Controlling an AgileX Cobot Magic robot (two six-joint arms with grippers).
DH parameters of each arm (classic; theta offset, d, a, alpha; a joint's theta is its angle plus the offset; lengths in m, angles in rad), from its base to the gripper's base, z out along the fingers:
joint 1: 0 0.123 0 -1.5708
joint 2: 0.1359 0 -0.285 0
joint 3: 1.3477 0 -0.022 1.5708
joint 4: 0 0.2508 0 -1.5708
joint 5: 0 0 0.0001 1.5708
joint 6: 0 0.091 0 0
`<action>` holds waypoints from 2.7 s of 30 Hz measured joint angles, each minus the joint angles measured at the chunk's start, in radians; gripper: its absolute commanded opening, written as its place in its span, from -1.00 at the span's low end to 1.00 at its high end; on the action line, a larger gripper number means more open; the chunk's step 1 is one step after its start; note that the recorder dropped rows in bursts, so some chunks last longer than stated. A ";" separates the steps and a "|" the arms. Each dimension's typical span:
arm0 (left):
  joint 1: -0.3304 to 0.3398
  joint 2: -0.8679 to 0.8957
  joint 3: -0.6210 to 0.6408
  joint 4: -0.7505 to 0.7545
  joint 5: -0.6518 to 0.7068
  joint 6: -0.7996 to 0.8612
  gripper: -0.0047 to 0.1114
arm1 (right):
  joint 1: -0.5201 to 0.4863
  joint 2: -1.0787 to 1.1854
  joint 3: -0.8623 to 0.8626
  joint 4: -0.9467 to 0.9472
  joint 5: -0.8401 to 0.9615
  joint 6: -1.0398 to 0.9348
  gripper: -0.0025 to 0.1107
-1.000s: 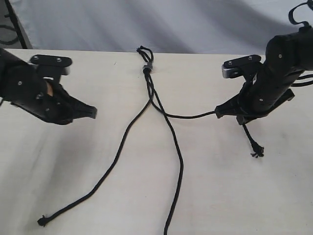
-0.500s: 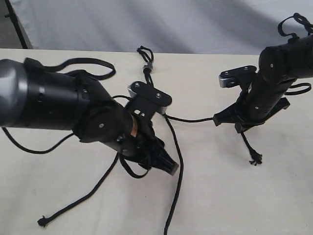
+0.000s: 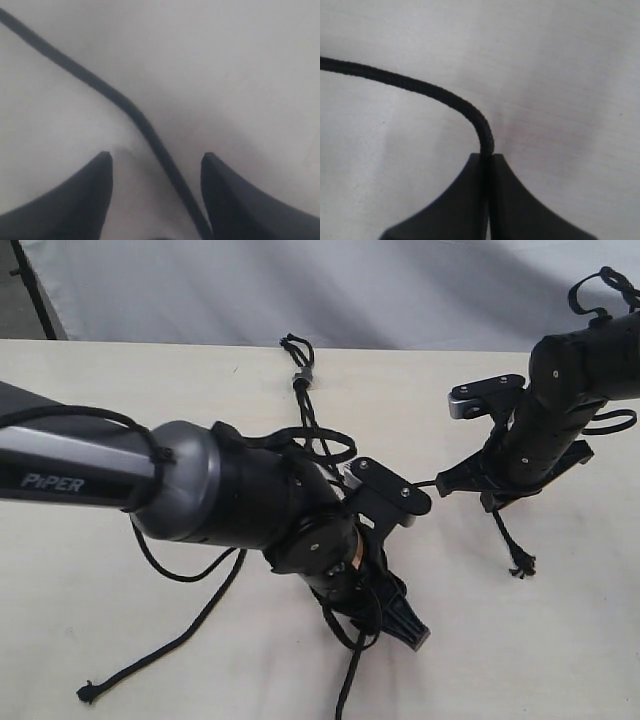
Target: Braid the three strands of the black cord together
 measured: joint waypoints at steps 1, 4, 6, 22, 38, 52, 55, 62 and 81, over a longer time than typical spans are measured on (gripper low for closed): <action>-0.005 0.011 -0.008 0.000 0.005 0.000 -0.05 | 0.000 0.000 0.000 0.000 0.000 0.000 -0.96; -0.009 0.039 -0.035 0.000 0.033 0.000 -0.22 | 0.000 0.000 0.000 0.000 0.000 0.002 -0.96; -0.009 0.055 -0.056 0.000 0.057 -0.002 -0.50 | 0.000 0.000 0.000 0.000 0.000 0.002 -0.96; 0.043 -0.110 -0.122 0.419 0.538 -0.215 -0.92 | 0.000 0.000 0.000 -0.012 0.000 0.002 -0.96; 0.420 -0.178 0.170 0.564 0.328 -0.334 -0.92 | 0.000 0.000 0.000 -0.014 0.000 0.002 -0.96; 0.471 -0.173 0.288 0.564 0.034 -0.338 -0.91 | 0.000 0.000 0.000 -0.019 0.029 0.004 -0.96; 0.471 -0.153 0.288 0.559 0.034 -0.338 -0.91 | 0.000 0.000 0.000 -0.027 0.035 0.004 -0.96; 0.471 -0.112 0.285 0.557 0.016 -0.334 -0.91 | 0.000 0.000 0.000 -0.031 0.042 0.004 -0.40; 0.474 -0.097 0.273 0.513 -0.015 -0.281 -0.01 | 0.190 -0.167 -0.151 0.456 0.392 -0.216 0.21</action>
